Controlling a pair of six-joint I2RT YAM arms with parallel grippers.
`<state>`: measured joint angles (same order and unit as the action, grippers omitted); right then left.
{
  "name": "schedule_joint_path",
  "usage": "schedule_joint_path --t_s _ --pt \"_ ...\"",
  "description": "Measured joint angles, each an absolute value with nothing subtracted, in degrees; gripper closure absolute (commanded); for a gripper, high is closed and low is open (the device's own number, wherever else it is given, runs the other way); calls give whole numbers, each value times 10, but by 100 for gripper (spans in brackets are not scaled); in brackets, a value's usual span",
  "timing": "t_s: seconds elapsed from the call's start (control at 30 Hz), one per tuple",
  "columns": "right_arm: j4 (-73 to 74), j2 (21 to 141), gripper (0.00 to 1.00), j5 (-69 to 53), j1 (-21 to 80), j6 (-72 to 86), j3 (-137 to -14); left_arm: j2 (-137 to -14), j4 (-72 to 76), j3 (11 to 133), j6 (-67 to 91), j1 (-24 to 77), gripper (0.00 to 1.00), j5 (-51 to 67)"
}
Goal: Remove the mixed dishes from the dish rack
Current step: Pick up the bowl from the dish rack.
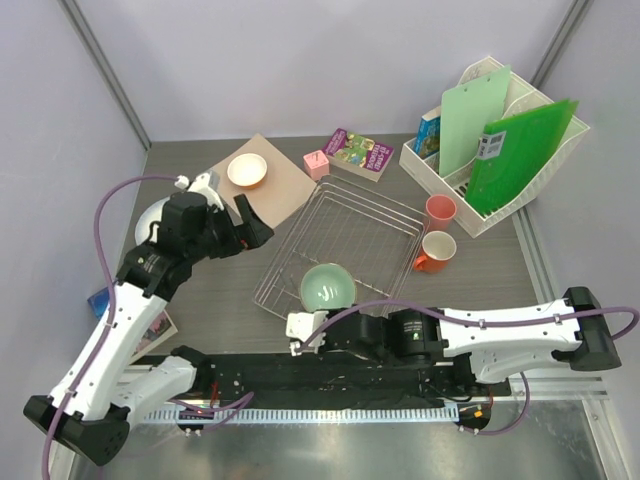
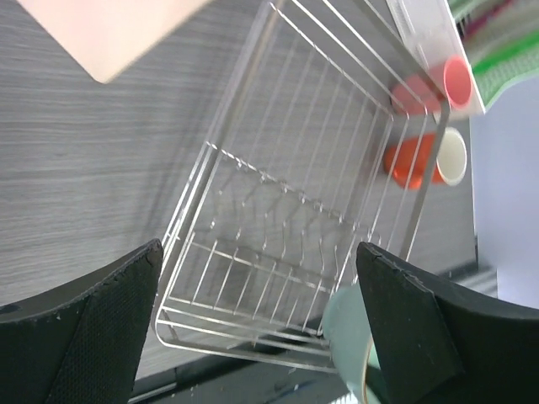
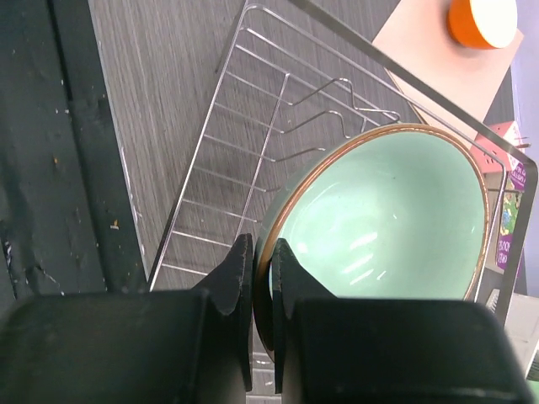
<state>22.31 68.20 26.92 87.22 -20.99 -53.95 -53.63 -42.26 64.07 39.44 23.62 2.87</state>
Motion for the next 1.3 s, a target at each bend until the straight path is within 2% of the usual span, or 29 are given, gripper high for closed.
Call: schedule_joint_path --t_s 0.17,0.4,0.6,0.77,0.9,0.93,0.97,1.0,1.1,1.13,1.3 --pt "237 682 99 265 875 -215 -539 -549 -429 639 365 260 9 74" --pt "254 705 99 239 875 -232 -559 -567 -441 639 338 371 7 76" --pt "254 735 99 218 872 -240 -582 -580 -440 639 333 440 11 61" --pt "253 735 99 203 856 -242 -590 -600 -441 632 324 475 24 56" --pt "254 734 99 194 841 -243 -590 -608 -447 623 317 484 38 47" --pt "255 732 99 193 839 -243 -590 -609 -448 622 314 484 52 44" --pt "256 730 99 191 836 -243 -590 -610 -449 620 311 484 61 41" --pt "256 727 99 189 834 -243 -590 -611 -451 618 308 484 80 38" --pt "255 720 99 175 832 -242 -591 -614 -447 615 309 486 96 34" --pt "258 720 99 175 831 -242 -591 -615 -444 615 311 488 100 30" --pt "259 720 99 173 831 -240 -591 -628 -439 615 328 488 100 27"
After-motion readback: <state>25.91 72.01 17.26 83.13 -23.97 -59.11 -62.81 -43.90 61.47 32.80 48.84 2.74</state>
